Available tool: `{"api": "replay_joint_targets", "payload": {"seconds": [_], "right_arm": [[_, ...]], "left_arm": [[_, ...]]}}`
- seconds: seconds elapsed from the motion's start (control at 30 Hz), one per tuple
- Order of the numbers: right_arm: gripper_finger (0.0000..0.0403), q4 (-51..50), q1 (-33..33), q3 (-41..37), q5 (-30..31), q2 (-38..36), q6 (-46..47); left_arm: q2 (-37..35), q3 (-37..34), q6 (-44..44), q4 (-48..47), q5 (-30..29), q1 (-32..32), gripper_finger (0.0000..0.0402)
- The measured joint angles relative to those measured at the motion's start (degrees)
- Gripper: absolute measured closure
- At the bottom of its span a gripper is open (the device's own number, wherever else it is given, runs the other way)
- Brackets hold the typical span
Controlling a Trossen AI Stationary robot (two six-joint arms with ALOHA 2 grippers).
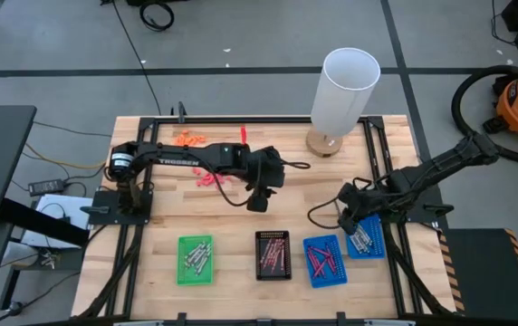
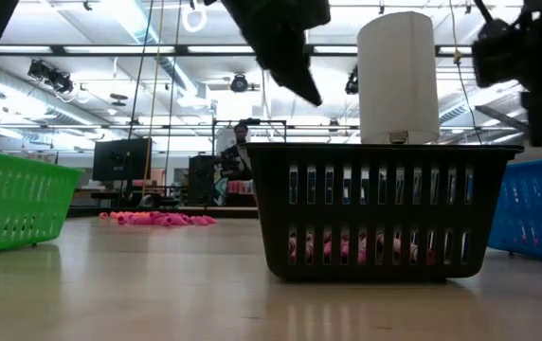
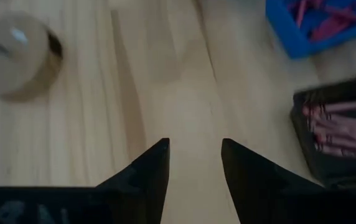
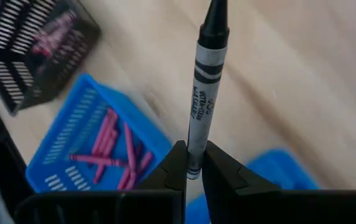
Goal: Sort crayons
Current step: Put the black crayon into the right blue bin
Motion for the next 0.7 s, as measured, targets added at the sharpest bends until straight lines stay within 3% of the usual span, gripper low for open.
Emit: {"api": "replay_joint_targets", "payload": {"seconds": [0.37,0.7], "right_arm": [[0.0364,-9.4,9.3,-0.8,-9.2,2.6,20.6],[0.0360,-5.6,14.5,-4.6,-15.6,7.7,28.9]], "left_arm": [[0.0,0.0,1.8,-1.0,-4.7,-1.3,0.0247],[0.0,0.0,2.2,-0.7,-4.9,-2.0,0.0247]]}}
